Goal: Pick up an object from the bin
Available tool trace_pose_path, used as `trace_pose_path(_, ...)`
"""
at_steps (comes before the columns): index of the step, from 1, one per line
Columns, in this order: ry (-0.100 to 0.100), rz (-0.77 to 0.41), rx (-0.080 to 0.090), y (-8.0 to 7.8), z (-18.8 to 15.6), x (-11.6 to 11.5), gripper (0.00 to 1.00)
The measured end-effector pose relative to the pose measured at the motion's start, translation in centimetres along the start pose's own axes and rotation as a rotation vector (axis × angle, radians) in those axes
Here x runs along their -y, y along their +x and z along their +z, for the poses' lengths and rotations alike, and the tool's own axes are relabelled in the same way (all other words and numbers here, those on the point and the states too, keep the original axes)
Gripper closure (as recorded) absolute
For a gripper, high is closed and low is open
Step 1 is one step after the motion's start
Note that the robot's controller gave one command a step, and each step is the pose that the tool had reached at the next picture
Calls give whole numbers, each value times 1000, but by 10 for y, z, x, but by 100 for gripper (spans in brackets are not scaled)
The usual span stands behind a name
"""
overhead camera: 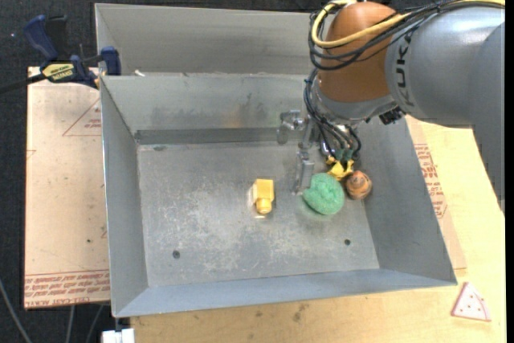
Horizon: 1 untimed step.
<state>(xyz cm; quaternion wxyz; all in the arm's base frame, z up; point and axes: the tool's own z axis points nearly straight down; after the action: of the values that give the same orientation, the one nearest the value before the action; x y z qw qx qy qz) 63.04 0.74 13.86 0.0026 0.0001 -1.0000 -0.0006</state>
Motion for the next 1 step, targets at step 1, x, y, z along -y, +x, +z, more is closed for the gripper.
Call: trace_pose_path(1,0,0,7,-1,-5,0,0)
